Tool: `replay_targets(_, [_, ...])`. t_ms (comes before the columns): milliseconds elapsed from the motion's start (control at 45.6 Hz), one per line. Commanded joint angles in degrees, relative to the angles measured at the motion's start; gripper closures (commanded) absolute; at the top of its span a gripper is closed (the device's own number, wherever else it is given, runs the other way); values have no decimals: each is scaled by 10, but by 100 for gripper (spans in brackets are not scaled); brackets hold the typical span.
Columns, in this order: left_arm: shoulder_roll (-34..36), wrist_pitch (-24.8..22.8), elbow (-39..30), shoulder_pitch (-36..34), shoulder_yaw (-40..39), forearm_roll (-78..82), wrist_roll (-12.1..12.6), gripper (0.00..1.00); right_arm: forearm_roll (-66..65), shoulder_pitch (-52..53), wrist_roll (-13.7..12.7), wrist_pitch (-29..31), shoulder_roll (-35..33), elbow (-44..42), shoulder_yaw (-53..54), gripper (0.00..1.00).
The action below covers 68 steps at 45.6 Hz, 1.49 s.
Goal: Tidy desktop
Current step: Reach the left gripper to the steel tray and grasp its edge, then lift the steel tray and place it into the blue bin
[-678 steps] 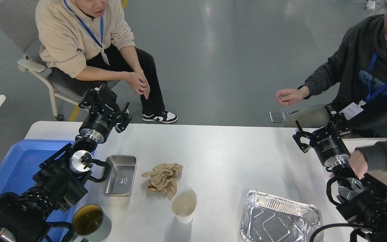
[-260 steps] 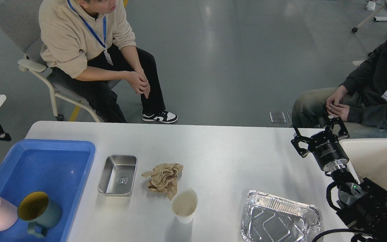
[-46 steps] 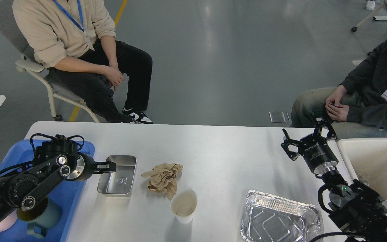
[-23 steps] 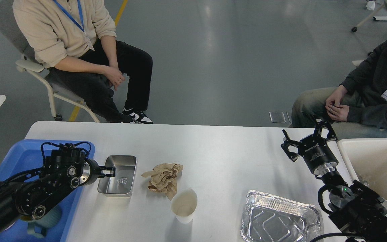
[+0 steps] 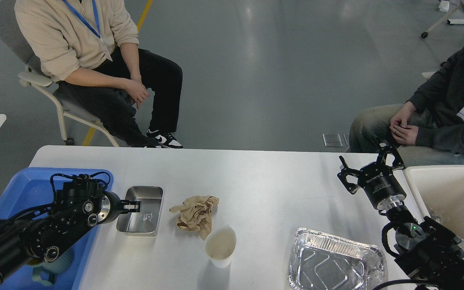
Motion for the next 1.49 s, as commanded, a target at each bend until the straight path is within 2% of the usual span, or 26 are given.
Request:
replay_targets(0, [0,0,-1,0,-1,0,7,46,0,-1,0,0,0,0,0,0])
replay_targets(88, [0,-3,-1,-1,0,0,16,56,0,-1,0,0,0,0,0,0])
replay_targets(241, [0,-9,-1,-3,-1,-4,52,79,0,-1,1,0,0,0,0,0])
replay_targets(351, [-1,-19,-2,-3,-2,-15,58,98,0,-4,1,0,0,0,0,0])
replay_targets(373, [-1,-22,-1,-3,-1,-19,59,99,0,-5,1,0,0,0,0,0])
replay_targets(615, [0,-33,-4,-6,-6,-35,59,99,0,-4,1,0,0,0,0,0])
replay_targets(768, [15,-83,-36,-32,-11,-84,59,99,0,-3,1,0,0,0,0,0])
replay_targets(988, [180,-175,-240,-61,-35,-169,64,98,0,2,0,-1,-2,0,0,0])
replay_targets(1119, [288,-214,-328,-92,-53,-231,68,98,0,5,0,-2,-1,0,0,0])
replay_targets(1251, [354,-234,-347,-141,-63,-288,68,98,0,5,0,-2,-1,0,-1,0])
replay_targets(1471, [375,-234,-355,-196,-87,-320,68,98,0,5,0,-2,-3,0,-1,0])
